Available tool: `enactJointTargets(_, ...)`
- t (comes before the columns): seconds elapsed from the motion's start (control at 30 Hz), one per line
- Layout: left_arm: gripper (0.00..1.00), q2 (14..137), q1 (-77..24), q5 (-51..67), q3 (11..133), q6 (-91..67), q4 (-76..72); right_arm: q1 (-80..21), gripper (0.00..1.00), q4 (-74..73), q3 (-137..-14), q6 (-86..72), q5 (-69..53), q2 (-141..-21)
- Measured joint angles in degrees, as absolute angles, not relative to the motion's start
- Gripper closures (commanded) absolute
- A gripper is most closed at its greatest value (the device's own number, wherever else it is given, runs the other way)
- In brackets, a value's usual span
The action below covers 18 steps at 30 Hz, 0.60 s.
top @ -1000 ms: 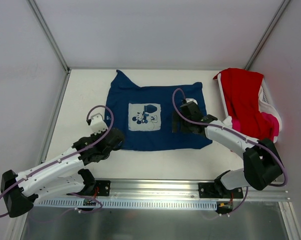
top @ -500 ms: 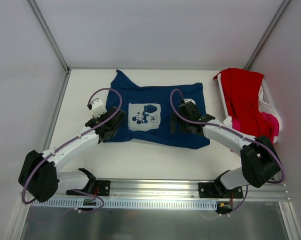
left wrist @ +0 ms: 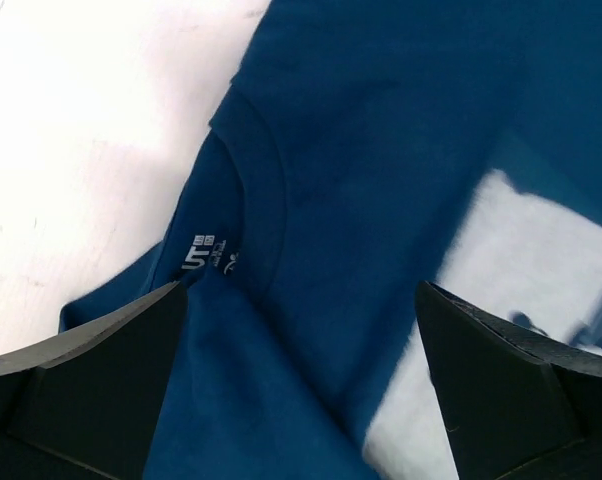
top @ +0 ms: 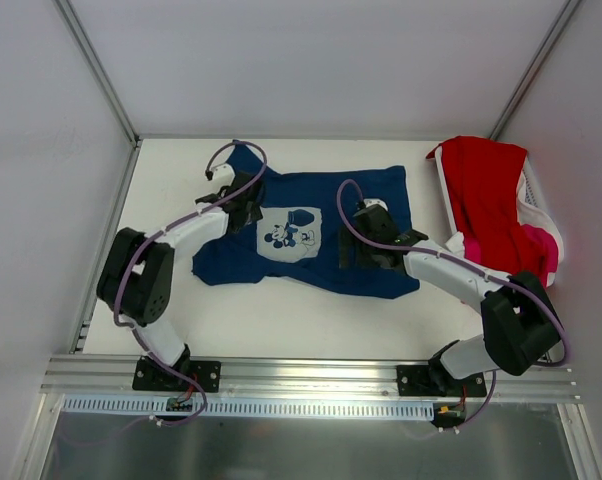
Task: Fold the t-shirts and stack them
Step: Flatten the tshirt out
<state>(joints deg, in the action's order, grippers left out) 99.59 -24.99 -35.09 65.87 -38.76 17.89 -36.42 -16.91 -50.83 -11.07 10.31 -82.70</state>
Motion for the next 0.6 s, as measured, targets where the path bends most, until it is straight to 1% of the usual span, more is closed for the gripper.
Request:
enactJointTargets(0.07, 0.01, 95.2, -25.5, -33.5, 63.5, -38.2, 17.5, -36.6, 0.03, -16.9, -50.8, -11.1, 10.3, -82.7)
enactJointTargets(0.2, 0.01, 79.5, -28.3, -31.6, 54.5, -38.9, 18.9, -36.6, 0.03, -16.8, -50.8, -11.1, 10.3, -82.7)
enactJointTargets(0.3, 0.01, 68.5, -31.4, -30.4, 47.7, -41.8, 20.8, -36.7, 0.03, -16.7, -50.8, -11.1, 10.3, -82.8)
enactJointTargets(0.4, 0.01, 60.9, -33.0, -29.1, 39.7, -45.8, 22.4, -36.8, 0.03, -16.7, -50.8, -11.1, 10.3, -83.2)
enactJointTargets(0.47, 0.01, 58.2, -33.0, -28.8, 34.2, -48.6, 23.7, -37.0, 0.03, -16.7, -50.8, -11.1, 10.3, -83.6)
enactJointTargets(0.6, 0.01, 55.5, -32.9, -28.2, 24.4, -51.7, 21.4, -37.5, 0.03, -16.7, -50.8, -11.1, 10.2, -84.4)
